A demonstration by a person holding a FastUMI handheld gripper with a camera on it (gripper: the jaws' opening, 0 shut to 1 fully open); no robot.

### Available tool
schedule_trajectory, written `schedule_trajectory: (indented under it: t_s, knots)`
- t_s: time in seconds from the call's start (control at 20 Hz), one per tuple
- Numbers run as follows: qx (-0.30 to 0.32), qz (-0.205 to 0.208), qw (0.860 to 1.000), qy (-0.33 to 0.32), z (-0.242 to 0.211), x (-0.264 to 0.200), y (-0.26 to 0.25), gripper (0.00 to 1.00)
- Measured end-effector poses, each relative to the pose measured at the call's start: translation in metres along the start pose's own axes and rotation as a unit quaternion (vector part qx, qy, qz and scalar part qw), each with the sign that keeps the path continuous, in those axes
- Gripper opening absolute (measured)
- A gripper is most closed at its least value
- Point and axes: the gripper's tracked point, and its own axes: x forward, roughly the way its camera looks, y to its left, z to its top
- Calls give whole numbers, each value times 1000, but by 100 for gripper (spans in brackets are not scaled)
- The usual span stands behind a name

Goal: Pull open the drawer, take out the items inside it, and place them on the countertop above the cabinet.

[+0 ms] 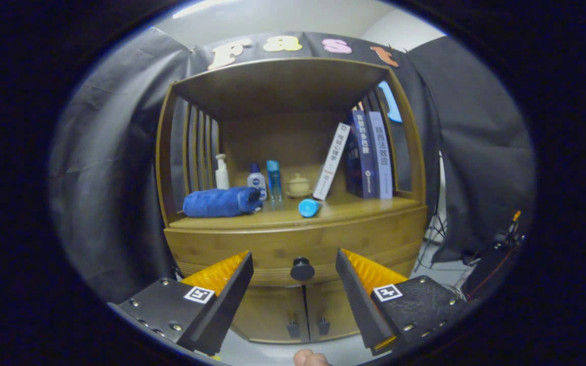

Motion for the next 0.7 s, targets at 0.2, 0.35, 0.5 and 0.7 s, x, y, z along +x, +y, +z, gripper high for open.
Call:
schedule_trajectory:
  t_s: [0.2, 0.35, 0.5, 0.7]
  knots:
    - [-18, 11, 1000, -1, 28, -37, 15, 98]
    - [-24, 25, 999, -16, 58, -65, 29, 98]
    - [-26, 37, 998, -33, 86, -88, 40, 98]
    - [-21, 53, 998, -36, 114, -114, 53, 98]
